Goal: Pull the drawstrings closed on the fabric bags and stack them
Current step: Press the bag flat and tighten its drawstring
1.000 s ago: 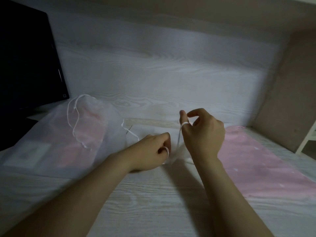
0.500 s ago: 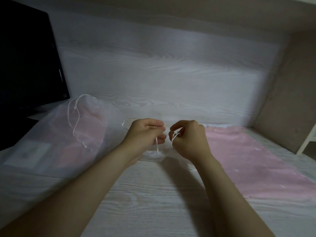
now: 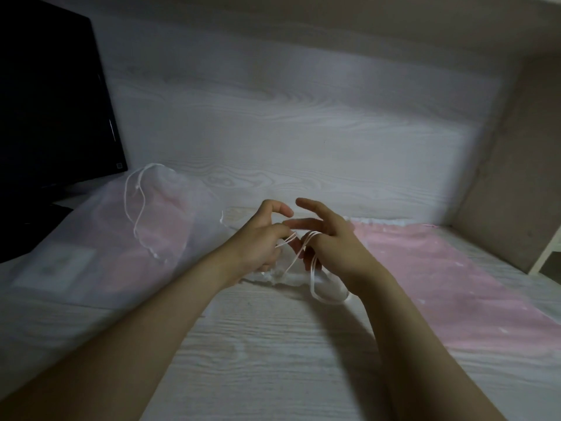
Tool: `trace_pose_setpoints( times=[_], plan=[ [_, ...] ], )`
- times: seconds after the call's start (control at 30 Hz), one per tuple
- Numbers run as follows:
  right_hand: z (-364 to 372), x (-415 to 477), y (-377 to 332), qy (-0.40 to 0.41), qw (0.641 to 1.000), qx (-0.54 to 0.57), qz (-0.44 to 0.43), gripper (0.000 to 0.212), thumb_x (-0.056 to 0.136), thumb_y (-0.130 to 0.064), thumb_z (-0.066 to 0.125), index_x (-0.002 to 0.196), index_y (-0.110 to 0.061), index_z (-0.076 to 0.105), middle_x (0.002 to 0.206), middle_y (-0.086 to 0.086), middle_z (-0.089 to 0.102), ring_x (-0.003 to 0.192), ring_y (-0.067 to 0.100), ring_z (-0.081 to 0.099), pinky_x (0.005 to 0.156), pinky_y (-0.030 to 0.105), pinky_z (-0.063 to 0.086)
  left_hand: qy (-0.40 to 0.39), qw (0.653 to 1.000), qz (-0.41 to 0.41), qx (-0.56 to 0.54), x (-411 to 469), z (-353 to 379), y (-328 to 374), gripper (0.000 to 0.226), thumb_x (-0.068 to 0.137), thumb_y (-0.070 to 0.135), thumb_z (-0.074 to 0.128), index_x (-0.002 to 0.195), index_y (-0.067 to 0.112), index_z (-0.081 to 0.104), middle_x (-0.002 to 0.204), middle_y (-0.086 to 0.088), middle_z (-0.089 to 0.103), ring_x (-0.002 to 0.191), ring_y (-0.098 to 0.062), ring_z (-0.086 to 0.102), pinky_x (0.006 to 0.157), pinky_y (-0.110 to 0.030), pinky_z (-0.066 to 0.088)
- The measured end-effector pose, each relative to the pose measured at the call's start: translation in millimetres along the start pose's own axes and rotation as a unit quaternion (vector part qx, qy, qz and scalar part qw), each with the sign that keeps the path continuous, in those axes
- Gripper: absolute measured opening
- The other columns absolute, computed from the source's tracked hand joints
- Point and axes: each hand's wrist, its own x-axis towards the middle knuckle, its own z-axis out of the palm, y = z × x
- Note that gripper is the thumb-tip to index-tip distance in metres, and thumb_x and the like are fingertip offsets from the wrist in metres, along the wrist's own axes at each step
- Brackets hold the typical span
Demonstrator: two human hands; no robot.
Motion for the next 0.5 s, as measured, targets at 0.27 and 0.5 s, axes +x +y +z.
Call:
trace_pose_setpoints(
  times=[0.27, 0.5],
  plan=[
    [2.8, -0.8, -0.2, 0.008, 0.996, -0.087, 0.003, 0.041, 0.091, -0.006, 0.052, 0.127, -0.022, 0.063, 0.081, 0.014, 0.077, 0.071, 0.024, 0.066, 0.063, 0.036, 0.050, 0.009, 1.000, -0.012, 0.015, 1.6, -2.6, -2.6, 0.017, 0.102, 0.014, 0.050, 0.114, 0.021, 0.058, 0.083, -0.014, 0.066, 0.046, -0.013, 0.029, 0.049, -0.028, 0.021],
    [-5.1, 6.9, 6.4, 0.246, 0.961, -0.122, 0.003, 0.022, 0.081, -0.019, 0.059, 0.085, -0.025, 0.079, 0.074, -0.009, 0.075, 0.068, 0.008, 0.068, 0.066, 0.025, 0.054, -0.056, 0.997, -0.014, 0.043, -4.5, -3.9, 1.8, 0.028, 0.102, 0.038, 0.059, 0.093, 0.014, 0.073, 0.091, -0.010, 0.079, 0.047, -0.012, 0.030, 0.046, -0.024, 0.023]
  ],
)
